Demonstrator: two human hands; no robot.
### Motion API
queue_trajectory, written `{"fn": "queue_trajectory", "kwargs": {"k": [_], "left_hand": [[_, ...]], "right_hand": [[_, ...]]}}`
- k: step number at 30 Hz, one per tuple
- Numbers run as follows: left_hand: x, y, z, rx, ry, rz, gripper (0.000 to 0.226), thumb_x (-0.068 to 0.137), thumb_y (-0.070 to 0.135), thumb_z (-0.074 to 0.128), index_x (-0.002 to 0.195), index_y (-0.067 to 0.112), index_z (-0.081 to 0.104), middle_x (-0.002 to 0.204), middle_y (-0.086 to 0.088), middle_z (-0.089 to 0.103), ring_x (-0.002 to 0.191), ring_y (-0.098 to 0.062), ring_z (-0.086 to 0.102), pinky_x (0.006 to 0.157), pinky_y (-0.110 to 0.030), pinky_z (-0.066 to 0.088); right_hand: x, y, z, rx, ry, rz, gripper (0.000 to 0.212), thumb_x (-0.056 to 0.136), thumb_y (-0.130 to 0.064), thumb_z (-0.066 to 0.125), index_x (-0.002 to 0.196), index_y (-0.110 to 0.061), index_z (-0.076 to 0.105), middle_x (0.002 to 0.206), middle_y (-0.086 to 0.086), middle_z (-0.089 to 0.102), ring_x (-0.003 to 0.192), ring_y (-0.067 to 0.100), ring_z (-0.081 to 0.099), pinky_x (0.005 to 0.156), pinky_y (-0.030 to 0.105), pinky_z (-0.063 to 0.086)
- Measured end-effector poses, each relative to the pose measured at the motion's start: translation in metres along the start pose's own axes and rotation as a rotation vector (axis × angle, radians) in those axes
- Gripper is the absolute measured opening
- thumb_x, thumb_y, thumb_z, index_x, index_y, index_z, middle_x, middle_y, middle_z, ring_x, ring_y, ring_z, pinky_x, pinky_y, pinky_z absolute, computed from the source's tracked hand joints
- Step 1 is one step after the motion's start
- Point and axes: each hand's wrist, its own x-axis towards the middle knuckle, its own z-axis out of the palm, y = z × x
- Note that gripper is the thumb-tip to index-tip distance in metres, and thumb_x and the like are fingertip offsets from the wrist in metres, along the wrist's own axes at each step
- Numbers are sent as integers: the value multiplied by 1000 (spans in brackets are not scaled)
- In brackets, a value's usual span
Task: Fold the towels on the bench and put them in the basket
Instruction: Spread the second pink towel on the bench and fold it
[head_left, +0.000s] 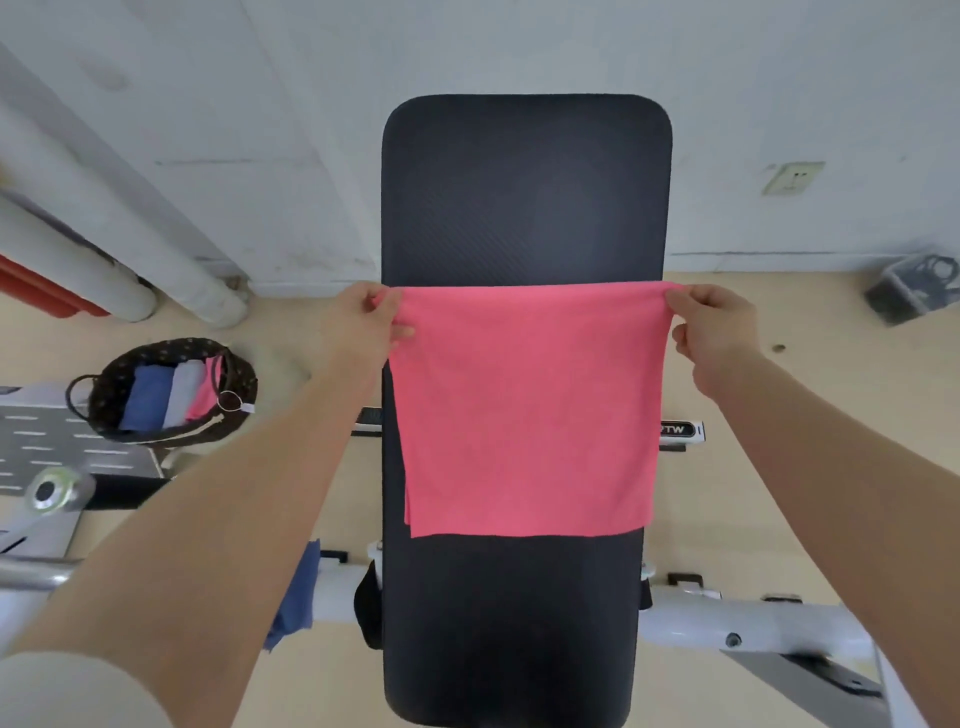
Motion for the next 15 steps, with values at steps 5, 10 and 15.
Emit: {"fn": "queue_trajectory", "kwargs": {"k": [5, 10, 15], "left_hand": [[31, 18, 9, -37, 116, 134, 11, 92, 19, 53, 83, 25, 56, 85, 2, 60, 62, 0, 63, 82, -39, 52], [25, 12, 9, -42, 83, 97, 56, 92, 13, 47, 143, 25, 26, 102, -2, 55, 77, -8, 54, 72, -16, 47], [-21, -52, -9, 73, 174, -29, 33, 95, 10, 45, 127, 7, 46, 111, -2, 55, 78, -4, 50, 56, 0, 37]], "right_hand": [[23, -14, 25, 242, -6, -29, 17, 93, -2, 50, 79, -11, 52, 73, 4, 53, 45, 3, 59, 56, 14, 53], [16, -2, 29, 8, 31, -286, 35, 91, -2, 46, 124, -15, 48, 118, -2, 47, 81, 7, 59, 83, 23, 50], [-59, 49, 47, -604, -180, -729, 27, 86, 2, 42, 105, -6, 60, 114, 10, 51, 73, 14, 50, 68, 31, 45]]}}
